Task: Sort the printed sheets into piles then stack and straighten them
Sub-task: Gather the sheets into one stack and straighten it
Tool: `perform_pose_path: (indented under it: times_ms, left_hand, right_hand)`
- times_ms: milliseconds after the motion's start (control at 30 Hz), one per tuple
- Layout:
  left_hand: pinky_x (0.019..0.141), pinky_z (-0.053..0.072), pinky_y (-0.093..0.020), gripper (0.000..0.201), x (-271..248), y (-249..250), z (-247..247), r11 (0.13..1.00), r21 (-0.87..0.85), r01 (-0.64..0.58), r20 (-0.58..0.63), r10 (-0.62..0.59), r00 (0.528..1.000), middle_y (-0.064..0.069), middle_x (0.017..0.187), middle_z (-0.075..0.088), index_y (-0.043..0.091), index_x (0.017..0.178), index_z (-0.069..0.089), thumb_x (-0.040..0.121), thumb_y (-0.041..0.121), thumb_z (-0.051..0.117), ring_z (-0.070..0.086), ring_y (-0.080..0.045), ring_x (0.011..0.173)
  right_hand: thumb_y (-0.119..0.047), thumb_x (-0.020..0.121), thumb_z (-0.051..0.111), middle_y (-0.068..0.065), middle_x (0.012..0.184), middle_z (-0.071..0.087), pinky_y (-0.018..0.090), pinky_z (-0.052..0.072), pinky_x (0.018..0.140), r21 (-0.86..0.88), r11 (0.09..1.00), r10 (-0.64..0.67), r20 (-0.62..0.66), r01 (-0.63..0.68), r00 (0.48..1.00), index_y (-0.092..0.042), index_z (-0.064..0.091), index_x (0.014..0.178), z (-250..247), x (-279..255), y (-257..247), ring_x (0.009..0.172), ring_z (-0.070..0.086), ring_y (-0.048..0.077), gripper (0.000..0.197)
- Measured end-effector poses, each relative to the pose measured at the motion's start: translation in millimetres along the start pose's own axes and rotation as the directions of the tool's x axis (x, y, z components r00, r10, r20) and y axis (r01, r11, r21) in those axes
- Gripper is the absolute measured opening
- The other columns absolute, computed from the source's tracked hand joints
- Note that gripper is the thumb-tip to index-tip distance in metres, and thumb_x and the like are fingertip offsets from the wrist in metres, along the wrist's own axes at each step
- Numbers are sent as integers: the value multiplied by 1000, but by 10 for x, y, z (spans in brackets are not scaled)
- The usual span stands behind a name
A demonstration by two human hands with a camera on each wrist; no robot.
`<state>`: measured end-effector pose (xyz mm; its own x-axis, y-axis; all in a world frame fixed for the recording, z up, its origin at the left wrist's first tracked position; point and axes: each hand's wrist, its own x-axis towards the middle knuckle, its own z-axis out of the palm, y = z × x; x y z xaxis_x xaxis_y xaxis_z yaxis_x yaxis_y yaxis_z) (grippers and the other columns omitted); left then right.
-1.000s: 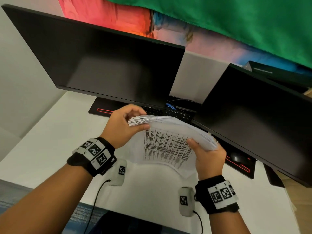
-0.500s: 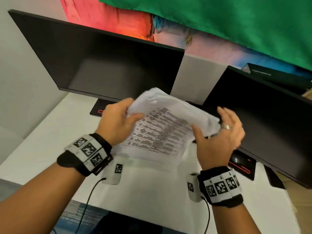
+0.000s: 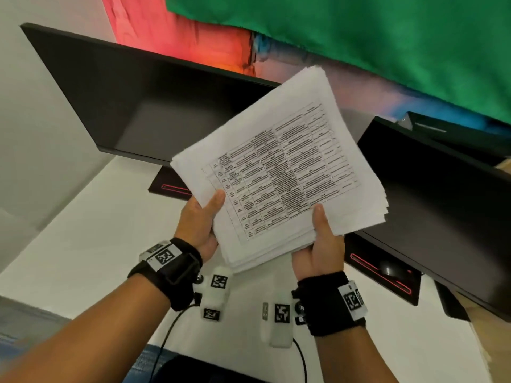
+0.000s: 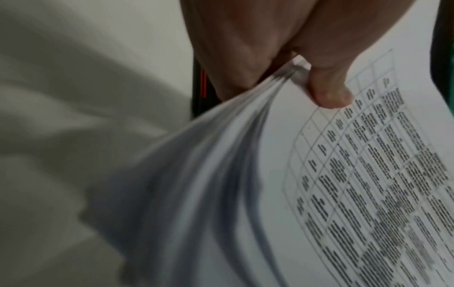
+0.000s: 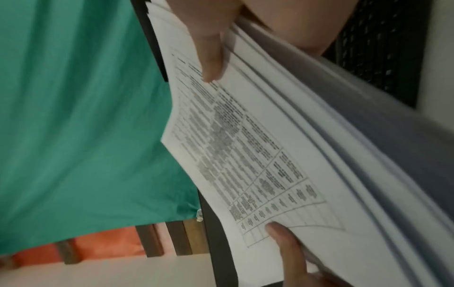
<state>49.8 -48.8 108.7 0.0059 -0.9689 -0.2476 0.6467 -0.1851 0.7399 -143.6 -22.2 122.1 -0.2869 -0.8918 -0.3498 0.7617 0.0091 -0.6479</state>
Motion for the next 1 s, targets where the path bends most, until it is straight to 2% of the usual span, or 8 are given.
perform_pose_path:
  times_ms: [167, 300, 400, 567, 700, 800, 900, 1000]
  left_hand:
    - [85, 59, -45, 43, 5, 20, -288, 988, 130, 89, -70, -81, 994, -19, 129, 65, 11, 133, 58, 91, 8, 63, 67, -32, 112]
    - [74, 61, -36, 82, 122, 384, -421, 895, 445, 10, 23, -22, 999, -12, 107, 76, 19, 124, 63, 50, 36, 95, 74, -20, 90]
    - [84, 60, -38, 58, 128, 447, -253, 784, 618, -60, 212, -92, 973, -7, 114, 75, 19, 125, 60, 72, 16, 85, 73, -21, 103]
    - [85, 61, -44, 31, 44, 242, -28, 654, 740, -159, 82, 148, 986, 1, 103, 77, 13, 115, 71, 84, 15, 74, 75, -13, 93]
    - [76, 58, -17, 19, -158, 50, 43, 551, 753, -360, 99, 446, 889, 24, 86, 73, 25, 102, 72, 84, 18, 75, 70, 8, 84]
    - [74, 47, -3, 26, -213, -83, -74, 487, 791, -371, 149, 434, 889, 22, 96, 66, 13, 112, 67, 86, 14, 73, 62, 17, 87]
    - [74, 48, -9, 32, -141, -102, -241, 472, 820, -324, 214, 274, 938, 15, 96, 62, 9, 113, 55, 86, 11, 73, 62, 11, 86]
    - [76, 55, -33, 16, -62, -44, -257, 450, 840, -304, 218, 233, 948, 3, 87, 71, 11, 94, 66, 83, 12, 77, 67, -8, 80]
  right_hand:
    - [-10, 90, 70, 14, 120, 71, 60, 54, 90, -258, 966, -57, -98, 30, 993, -13, 64, 126, -212, -29, -153, 110, 68, 36, 36]
    - [1, 91, 64, 13, 121, 71, 52, 55, 93, -395, 915, -77, 38, 86, 996, -10, 60, 129, -390, -8, -403, 111, 68, 31, 40]
    - [5, 88, 65, 8, 112, 75, 45, 57, 90, -550, 826, -67, 121, 123, 990, -12, 64, 118, -442, 1, -427, 105, 71, 27, 35]
    - [-7, 82, 76, 1, 96, 78, 32, 62, 74, -699, 670, -169, 185, 251, 968, -20, 69, 102, -473, 52, -407, 91, 75, 20, 25]
    - [-12, 82, 78, -14, 72, 71, 19, 57, 65, -752, 523, -387, 210, 402, 898, -27, 67, 81, -501, -46, -365, 70, 70, 3, 19]
    - [-9, 85, 75, -23, 82, 60, 1, 44, 66, -798, 400, -384, 300, 450, 873, -13, 73, 95, -667, -166, -165, 70, 63, -6, 11]
    - [-3, 80, 77, -12, 96, 67, -3, 44, 73, -773, 459, -340, 302, 437, 891, -7, 66, 113, -795, -182, -58, 83, 64, -15, 35]
    - [-22, 79, 76, -25, 89, 65, 0, 47, 71, -754, 536, -297, 251, 378, 921, -27, 67, 101, -754, -164, -125, 83, 71, 2, 24]
